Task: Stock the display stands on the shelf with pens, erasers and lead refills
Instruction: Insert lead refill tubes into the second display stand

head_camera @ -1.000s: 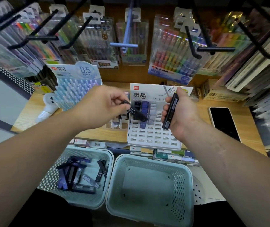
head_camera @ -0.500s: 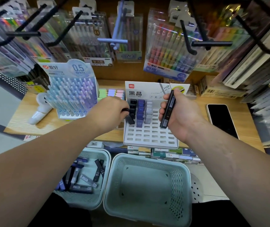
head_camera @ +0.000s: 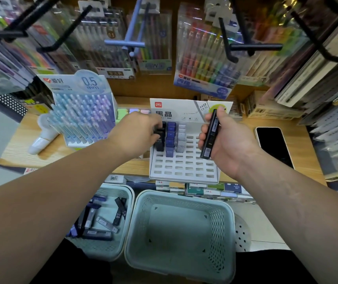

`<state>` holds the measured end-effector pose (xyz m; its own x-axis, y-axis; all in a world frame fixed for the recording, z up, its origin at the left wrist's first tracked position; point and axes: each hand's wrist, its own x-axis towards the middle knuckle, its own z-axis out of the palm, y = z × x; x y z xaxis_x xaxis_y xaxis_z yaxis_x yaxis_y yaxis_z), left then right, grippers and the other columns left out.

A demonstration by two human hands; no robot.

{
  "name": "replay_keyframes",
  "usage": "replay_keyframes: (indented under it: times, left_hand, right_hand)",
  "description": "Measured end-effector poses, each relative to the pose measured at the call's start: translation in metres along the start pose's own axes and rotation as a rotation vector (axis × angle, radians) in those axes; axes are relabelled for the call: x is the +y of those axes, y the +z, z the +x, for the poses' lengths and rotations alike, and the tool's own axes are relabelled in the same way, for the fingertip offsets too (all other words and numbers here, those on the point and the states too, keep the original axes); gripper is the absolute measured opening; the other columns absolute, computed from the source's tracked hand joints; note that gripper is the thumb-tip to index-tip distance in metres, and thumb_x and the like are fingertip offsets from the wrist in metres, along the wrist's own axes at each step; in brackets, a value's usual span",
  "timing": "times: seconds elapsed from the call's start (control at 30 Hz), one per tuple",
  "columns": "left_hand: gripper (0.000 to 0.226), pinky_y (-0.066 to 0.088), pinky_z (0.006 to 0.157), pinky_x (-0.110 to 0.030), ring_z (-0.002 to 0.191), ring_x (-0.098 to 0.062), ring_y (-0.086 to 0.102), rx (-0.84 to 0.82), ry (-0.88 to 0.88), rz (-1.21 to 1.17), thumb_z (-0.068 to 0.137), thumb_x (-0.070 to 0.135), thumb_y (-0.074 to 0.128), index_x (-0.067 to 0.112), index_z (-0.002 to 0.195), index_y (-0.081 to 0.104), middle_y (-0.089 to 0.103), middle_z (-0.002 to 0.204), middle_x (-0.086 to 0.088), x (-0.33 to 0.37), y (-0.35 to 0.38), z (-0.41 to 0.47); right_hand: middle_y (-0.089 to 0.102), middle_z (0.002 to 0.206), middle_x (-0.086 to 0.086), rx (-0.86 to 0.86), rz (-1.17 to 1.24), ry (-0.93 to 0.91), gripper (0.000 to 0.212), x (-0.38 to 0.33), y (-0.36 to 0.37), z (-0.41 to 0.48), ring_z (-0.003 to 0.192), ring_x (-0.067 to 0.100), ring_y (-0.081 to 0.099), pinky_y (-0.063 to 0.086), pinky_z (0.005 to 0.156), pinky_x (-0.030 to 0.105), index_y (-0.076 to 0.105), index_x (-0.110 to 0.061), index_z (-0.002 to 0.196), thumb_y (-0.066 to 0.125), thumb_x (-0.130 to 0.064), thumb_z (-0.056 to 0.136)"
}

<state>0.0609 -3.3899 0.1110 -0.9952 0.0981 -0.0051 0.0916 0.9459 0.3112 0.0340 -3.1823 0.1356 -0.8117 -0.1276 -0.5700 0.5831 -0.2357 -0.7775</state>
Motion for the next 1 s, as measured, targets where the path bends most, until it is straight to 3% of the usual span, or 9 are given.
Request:
replay_keyframes:
  times: [0.13,0.3,0.43,0.57,0.67,0.83,0.9,1.0]
  left_hand:
    - [0.006,0.054,0.071,-0.038,0.083,-0.03,0.066,0.034,0.014,0.006,0.089,0.015,0.071,0.01,0.093,0.072,0.073,0.087,-0.01,-0.002,0.005,0.0]
    - [0.011,0.055,0.069,-0.042,0.081,-0.031,0.065,0.058,0.042,0.082,0.09,0.017,0.065,0.011,0.088,0.075,0.074,0.086,-0.009,-0.008,0.009,0.001]
    - [0.011,0.054,0.071,-0.037,0.083,-0.026,0.065,0.031,0.057,0.048,0.09,0.019,0.067,0.014,0.088,0.078,0.075,0.088,-0.004,-0.008,0.01,-0.001]
    - [0.011,0.055,0.075,-0.041,0.086,-0.026,0.067,0.027,0.03,-0.009,0.09,0.021,0.069,0.018,0.092,0.08,0.076,0.091,-0.001,-0.008,0.016,-0.006]
    - [0.016,0.056,0.078,-0.043,0.091,-0.028,0.068,0.053,0.001,0.009,0.093,0.023,0.065,0.019,0.099,0.08,0.076,0.097,-0.003,-0.005,0.02,-0.007]
    - [0.019,0.056,0.072,-0.043,0.088,-0.032,0.068,0.092,0.016,0.036,0.093,0.022,0.063,0.019,0.107,0.077,0.075,0.094,-0.006,-0.007,0.024,-0.016]
    - [0.019,0.055,0.067,-0.038,0.079,-0.028,0.068,0.131,-0.055,-0.039,0.092,0.027,0.067,0.02,0.109,0.069,0.073,0.083,0.0,-0.011,0.027,-0.025]
    - [0.02,0.047,0.061,-0.03,0.07,-0.014,0.063,0.154,-0.289,-0.236,0.09,0.035,0.07,0.023,0.09,0.054,0.061,0.068,0.014,-0.012,0.037,-0.042]
  right_hand:
    - [0.056,0.064,0.0,-0.012,0.009,-0.015,0.03,0.0,0.0,0.0,0.055,0.015,0.053,0.05,0.058,0.031,0.06,-0.018,0.103,0.042,-0.042,0.107]
    - [0.056,0.067,0.001,-0.051,0.062,0.027,0.02,-0.003,0.003,-0.007,0.058,0.015,0.054,0.054,0.058,0.031,0.06,-0.017,0.109,0.043,-0.028,0.108]
    - [0.056,0.068,0.001,-0.065,-0.008,-0.001,0.022,-0.004,0.007,-0.012,0.057,0.015,0.053,0.055,0.055,0.032,0.061,-0.022,0.109,0.041,-0.031,0.109]
    - [0.057,0.066,0.001,-0.014,-0.101,-0.005,0.03,-0.004,0.007,-0.01,0.051,0.014,0.045,0.04,0.045,0.024,0.067,-0.03,0.111,0.039,-0.039,0.108]
    - [0.057,0.065,0.003,-0.02,-0.105,0.062,0.035,-0.004,0.004,-0.007,0.051,0.015,0.043,0.032,0.043,0.023,0.071,-0.022,0.111,0.038,-0.032,0.106]
    - [0.058,0.065,0.001,-0.035,-0.182,0.095,0.03,-0.004,0.003,-0.002,0.055,0.014,0.045,0.036,0.043,0.023,0.072,-0.014,0.111,0.044,-0.022,0.103]
    - [0.058,0.067,0.0,-0.073,-0.259,0.076,0.02,-0.007,0.001,-0.003,0.053,0.013,0.046,0.036,0.042,0.021,0.069,-0.019,0.114,0.053,-0.021,0.103]
    - [0.059,0.071,0.0,-0.137,-0.452,0.011,0.017,-0.008,-0.003,-0.006,0.047,0.01,0.04,0.028,0.038,0.02,0.068,-0.022,0.112,0.067,-0.016,0.096]
